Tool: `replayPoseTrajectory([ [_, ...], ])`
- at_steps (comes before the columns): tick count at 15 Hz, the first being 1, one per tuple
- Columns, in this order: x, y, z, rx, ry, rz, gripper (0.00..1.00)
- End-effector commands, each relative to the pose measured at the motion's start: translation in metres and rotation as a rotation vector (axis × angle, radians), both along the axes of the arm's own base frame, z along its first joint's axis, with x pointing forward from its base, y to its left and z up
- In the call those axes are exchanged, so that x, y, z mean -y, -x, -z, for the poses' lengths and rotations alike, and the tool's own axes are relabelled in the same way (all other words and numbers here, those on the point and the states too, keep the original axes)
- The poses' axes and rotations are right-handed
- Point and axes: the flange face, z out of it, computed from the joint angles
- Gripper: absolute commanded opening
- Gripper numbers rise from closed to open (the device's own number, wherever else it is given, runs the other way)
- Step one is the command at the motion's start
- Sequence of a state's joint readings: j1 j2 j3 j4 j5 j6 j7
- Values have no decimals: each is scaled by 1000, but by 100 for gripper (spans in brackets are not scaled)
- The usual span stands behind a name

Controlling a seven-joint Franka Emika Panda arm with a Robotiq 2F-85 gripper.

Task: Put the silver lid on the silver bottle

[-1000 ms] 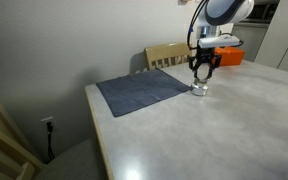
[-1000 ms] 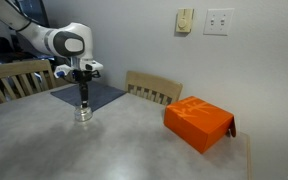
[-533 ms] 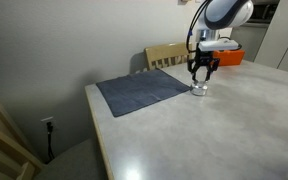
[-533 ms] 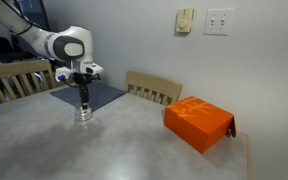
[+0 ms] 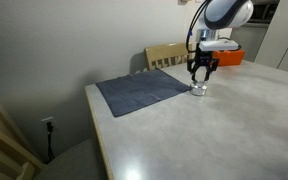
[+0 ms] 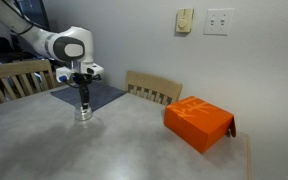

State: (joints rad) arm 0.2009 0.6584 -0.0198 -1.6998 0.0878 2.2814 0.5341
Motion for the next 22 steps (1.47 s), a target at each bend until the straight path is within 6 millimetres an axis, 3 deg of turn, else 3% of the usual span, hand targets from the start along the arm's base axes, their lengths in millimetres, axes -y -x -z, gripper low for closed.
replayPoseTrajectory([
  [1, -1, 2, 10, -2, -30, -14, 44],
  [13, -28, 8, 7, 14, -16, -72, 44],
  [18, -48, 12, 3, 36, 10, -109, 44],
  [22, -58, 11, -10, 77, 36, -131, 44],
])
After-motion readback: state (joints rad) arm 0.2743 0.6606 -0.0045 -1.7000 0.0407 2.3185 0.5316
